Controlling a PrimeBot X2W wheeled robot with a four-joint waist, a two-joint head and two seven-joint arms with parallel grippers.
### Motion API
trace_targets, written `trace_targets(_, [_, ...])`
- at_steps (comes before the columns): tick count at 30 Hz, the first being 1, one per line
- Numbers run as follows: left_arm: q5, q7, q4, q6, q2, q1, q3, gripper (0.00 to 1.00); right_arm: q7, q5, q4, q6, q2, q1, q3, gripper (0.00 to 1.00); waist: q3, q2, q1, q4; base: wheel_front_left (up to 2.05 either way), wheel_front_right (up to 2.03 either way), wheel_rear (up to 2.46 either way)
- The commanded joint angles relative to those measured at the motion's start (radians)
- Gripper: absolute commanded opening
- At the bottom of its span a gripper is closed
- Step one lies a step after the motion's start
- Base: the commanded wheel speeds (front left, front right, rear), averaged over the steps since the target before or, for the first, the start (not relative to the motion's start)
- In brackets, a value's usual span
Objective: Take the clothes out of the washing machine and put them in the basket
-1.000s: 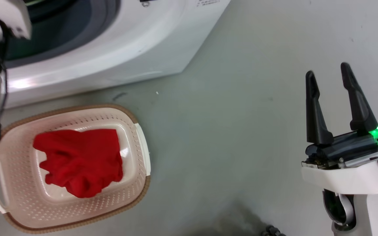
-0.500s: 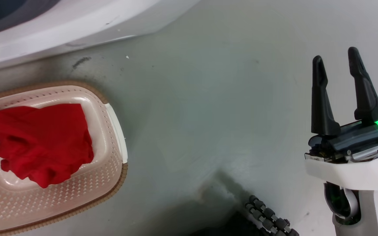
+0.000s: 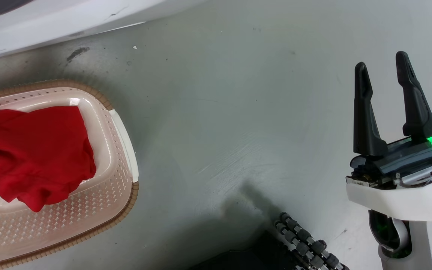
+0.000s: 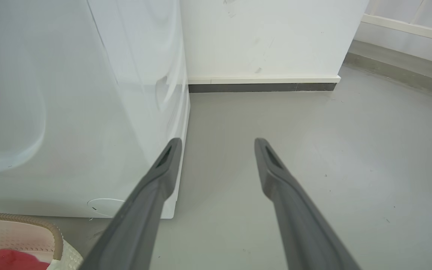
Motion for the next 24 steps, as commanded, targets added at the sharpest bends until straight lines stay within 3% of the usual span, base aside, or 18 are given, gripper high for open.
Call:
trace_targets(1, [0.015, 0.005, 0.003, 0.011, 0.000, -0.019, -0.016, 1.00, -0.002, 0.010, -0.007, -0.001, 0.001, -0.020, 0.002, 1.00, 0.006, 0.0000, -0.0001, -0.004, 0.00, 0.00, 0.00])
trace_targets(7, [0.031, 0.025, 0.007, 0.020, -0.014, -0.042, -0.046, 1.00, -0.002, 0.012, -0.008, -0.001, 0.001, -0.025, -0.002, 1.00, 0.023, 0.0000, -0.0001, -0.005, 0.00, 0.00, 0.00])
trace_targets(8, [0.033, 0.034, 0.010, 0.022, -0.014, -0.039, -0.050, 0.76, -0.002, 0.013, -0.008, -0.001, 0.001, -0.024, -0.001, 1.00, 0.023, 0.0000, -0.0001, -0.006, 0.00, 0.00, 0.00])
trace_targets(9, [0.029, 0.034, 0.011, 0.025, -0.014, -0.040, -0.048, 0.00, -0.002, 0.015, -0.006, -0.001, 0.001, -0.023, 0.000, 1.00, 0.024, 0.0000, -0.0001, -0.006, 0.00, 0.00, 0.00])
trace_targets(18, [0.011, -0.053, -0.001, 0.024, -0.010, -0.015, -0.052, 0.00, -0.002, 0.005, 0.001, -0.001, 0.001, -0.027, -0.009, 1.00, 0.014, 0.0000, -0.0001, 0.004, 0.00, 0.00, 0.00])
trace_targets(24, [-0.025, -0.184, -0.012, 0.009, -0.026, 0.030, -0.036, 0.00, -0.002, -0.013, 0.010, -0.001, 0.001, -0.026, -0.021, 1.00, -0.030, 0.0000, -0.0001, 0.041, 0.00, 0.00, 0.00])
